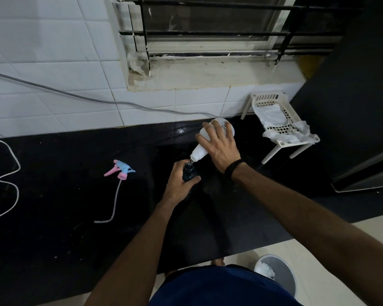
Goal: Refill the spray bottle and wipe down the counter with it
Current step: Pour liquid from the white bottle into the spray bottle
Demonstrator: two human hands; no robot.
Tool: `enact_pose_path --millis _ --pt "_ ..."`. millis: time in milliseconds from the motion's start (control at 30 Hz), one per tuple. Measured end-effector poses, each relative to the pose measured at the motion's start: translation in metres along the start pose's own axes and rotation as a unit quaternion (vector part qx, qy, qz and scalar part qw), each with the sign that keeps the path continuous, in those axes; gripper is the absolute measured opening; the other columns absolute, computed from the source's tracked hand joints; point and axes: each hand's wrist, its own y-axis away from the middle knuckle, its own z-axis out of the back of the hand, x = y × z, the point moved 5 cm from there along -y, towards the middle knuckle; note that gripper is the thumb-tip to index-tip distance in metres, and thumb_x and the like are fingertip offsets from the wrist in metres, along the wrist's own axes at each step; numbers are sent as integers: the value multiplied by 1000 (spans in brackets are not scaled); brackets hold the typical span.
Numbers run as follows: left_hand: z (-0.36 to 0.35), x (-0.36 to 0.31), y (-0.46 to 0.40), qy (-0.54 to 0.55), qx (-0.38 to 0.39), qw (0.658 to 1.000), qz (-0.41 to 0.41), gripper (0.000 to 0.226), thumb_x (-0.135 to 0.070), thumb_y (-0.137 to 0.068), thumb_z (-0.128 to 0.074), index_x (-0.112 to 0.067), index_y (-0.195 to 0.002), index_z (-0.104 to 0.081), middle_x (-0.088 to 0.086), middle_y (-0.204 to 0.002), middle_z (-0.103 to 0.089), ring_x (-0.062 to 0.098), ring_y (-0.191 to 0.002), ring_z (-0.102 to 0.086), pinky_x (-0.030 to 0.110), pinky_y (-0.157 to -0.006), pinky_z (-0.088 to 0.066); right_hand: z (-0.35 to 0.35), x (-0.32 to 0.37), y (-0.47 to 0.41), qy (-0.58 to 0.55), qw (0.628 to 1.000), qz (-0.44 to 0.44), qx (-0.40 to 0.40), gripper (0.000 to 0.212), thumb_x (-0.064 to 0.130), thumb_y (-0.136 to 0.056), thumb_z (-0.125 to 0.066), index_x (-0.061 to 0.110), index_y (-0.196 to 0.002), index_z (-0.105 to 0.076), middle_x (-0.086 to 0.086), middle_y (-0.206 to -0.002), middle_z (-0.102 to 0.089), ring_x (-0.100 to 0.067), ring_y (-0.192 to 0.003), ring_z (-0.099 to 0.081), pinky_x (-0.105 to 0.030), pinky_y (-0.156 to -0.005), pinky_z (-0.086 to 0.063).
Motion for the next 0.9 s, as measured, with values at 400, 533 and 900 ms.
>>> enact_pose_path --millis 400,533,900 --pt "1 -4 1 2 4 1000 2 54 -19 -80 -80 -22 -127 -54 -5 -122 -47 0 -105 -53 16 -89 -41 6 -1 -3 18 1000 4 0 58 -5 -73 -56 17 -127 -52 -18 -142 -46 -43 -133 -42 -67 -108 -30" --pt "0 -2 1 2 7 1000 5 56 -21 -80 -80 -24 -129 -53 -5 -123 -47 0 -108 -54 18 -91 -42 8 -2 -4 22 1000 4 1 59 -6 -72 -57 17 -127 -51 -18 -141 -46 -43 -132 -42 -67 -108 -31" --pt "0 -2 0 3 11 1000 8 58 -21 -81 -80 -20 -132 -53 -3 -128 -47 11 -116 -53 24 -98 -43 13 -6 -7 31 999 9 8 59 -7 -73 -49 17 -127 -51 -18 -142 -42 -42 -133 -40 -67 -109 -29"
